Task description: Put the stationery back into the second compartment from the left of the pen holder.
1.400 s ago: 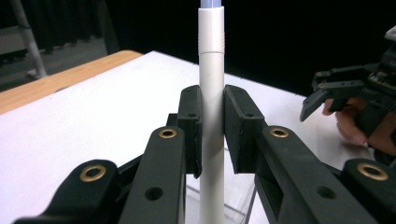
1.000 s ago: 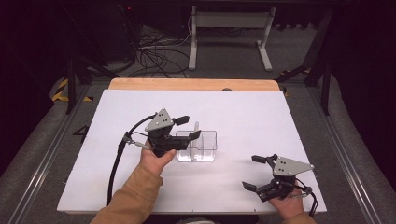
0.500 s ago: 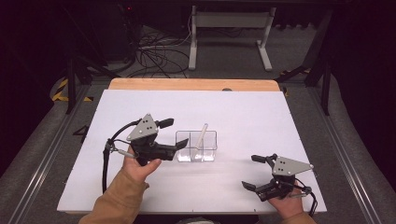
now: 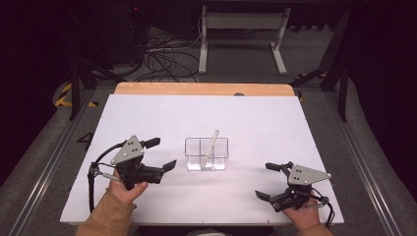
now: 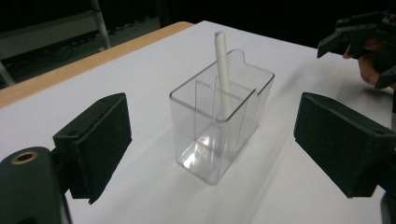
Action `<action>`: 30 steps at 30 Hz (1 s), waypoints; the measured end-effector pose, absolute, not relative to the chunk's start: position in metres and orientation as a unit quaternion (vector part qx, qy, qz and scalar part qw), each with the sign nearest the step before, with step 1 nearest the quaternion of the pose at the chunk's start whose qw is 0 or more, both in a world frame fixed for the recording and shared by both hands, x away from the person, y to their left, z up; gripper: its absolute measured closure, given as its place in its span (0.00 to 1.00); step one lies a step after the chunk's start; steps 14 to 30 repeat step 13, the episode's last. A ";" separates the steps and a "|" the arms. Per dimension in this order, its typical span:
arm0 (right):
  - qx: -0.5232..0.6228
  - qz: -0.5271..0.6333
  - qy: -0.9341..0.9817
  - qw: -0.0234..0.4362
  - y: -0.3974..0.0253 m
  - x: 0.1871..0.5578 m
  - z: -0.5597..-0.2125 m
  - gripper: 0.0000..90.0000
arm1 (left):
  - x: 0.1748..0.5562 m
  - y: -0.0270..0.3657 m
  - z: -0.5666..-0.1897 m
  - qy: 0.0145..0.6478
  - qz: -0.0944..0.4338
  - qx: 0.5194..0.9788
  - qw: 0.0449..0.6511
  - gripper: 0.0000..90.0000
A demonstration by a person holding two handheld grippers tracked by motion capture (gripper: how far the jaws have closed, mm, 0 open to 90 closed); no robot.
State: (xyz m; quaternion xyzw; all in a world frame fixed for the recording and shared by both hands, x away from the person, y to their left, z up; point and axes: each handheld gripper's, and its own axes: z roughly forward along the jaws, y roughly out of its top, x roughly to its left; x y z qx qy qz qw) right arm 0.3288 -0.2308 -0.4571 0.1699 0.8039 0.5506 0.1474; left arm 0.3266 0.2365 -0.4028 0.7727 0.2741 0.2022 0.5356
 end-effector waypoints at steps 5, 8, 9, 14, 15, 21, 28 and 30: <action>0.172 0.552 0.802 0.147 -0.231 0.328 -0.457 0.06 | 0.322 0.257 -0.424 0.296 0.174 0.767 0.543 0.14; 0.173 0.552 0.803 0.145 -0.232 0.328 -0.457 0.06 | 0.317 0.268 -0.435 0.300 0.177 0.760 0.548 0.14; 0.174 0.552 0.802 0.144 -0.232 0.328 -0.457 0.06 | 0.316 0.269 -0.437 0.302 0.181 0.761 0.545 0.14; 0.175 0.552 0.802 0.145 -0.232 0.328 -0.458 0.06 | 0.309 0.272 -0.445 0.294 0.212 0.776 0.516 0.13; 0.175 0.552 0.802 0.145 -0.232 0.328 -0.458 0.06 | 0.309 0.272 -0.445 0.294 0.212 0.776 0.516 0.13; 0.175 0.552 0.802 0.145 -0.232 0.328 -0.458 0.06 | 0.309 0.272 -0.445 0.294 0.212 0.776 0.516 0.13; 0.175 0.552 0.802 0.145 -0.232 0.328 -0.458 0.06 | 0.309 0.272 -0.445 0.294 0.212 0.776 0.516 0.13; 0.175 0.552 0.802 0.145 -0.232 0.328 -0.458 0.06 | 0.309 0.272 -0.445 0.294 0.212 0.776 0.516 0.13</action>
